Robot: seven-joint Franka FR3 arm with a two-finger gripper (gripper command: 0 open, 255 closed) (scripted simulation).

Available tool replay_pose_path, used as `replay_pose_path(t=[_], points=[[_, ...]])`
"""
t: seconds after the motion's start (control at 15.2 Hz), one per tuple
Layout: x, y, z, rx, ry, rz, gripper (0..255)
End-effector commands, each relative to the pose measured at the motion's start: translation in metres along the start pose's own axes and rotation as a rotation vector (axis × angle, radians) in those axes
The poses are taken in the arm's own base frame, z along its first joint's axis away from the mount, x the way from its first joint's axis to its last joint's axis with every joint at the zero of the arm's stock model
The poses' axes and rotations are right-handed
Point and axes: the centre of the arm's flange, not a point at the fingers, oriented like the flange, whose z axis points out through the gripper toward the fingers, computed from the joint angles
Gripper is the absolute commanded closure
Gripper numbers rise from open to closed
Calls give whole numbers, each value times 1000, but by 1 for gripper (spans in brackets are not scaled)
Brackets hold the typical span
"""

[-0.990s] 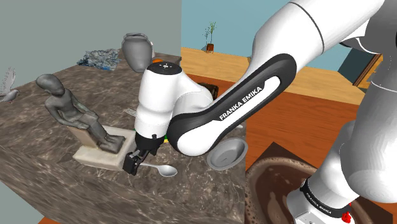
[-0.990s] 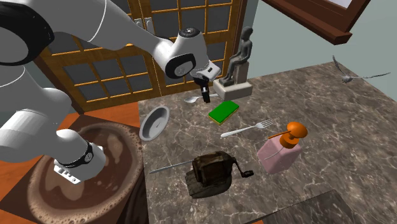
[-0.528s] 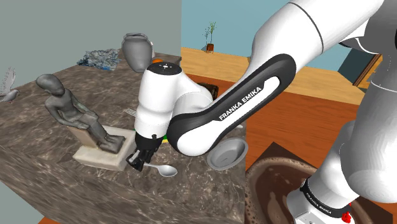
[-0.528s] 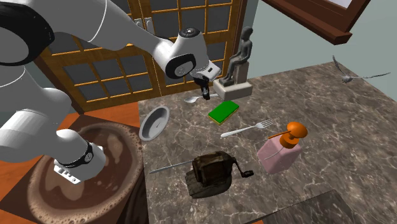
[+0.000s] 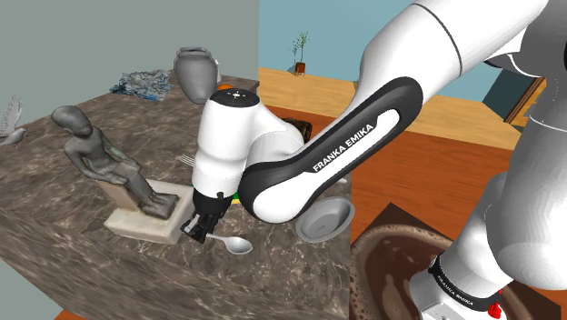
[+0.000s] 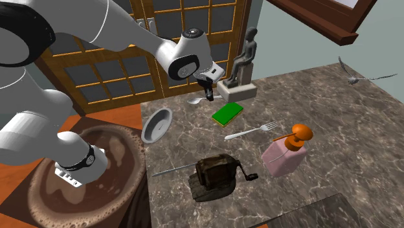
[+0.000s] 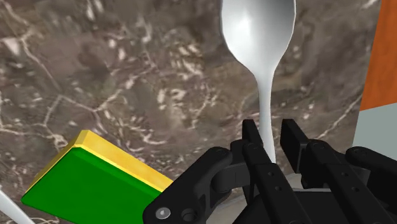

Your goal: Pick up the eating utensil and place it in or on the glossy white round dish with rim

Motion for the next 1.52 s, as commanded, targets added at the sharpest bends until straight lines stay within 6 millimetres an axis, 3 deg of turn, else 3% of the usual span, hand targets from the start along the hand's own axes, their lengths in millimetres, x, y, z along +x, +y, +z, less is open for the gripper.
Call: replay_pose_path(t=[0.0, 1.45], points=[[1, -1, -5, 0, 0, 0, 255], [27, -15, -117, 0, 0, 0, 255]])
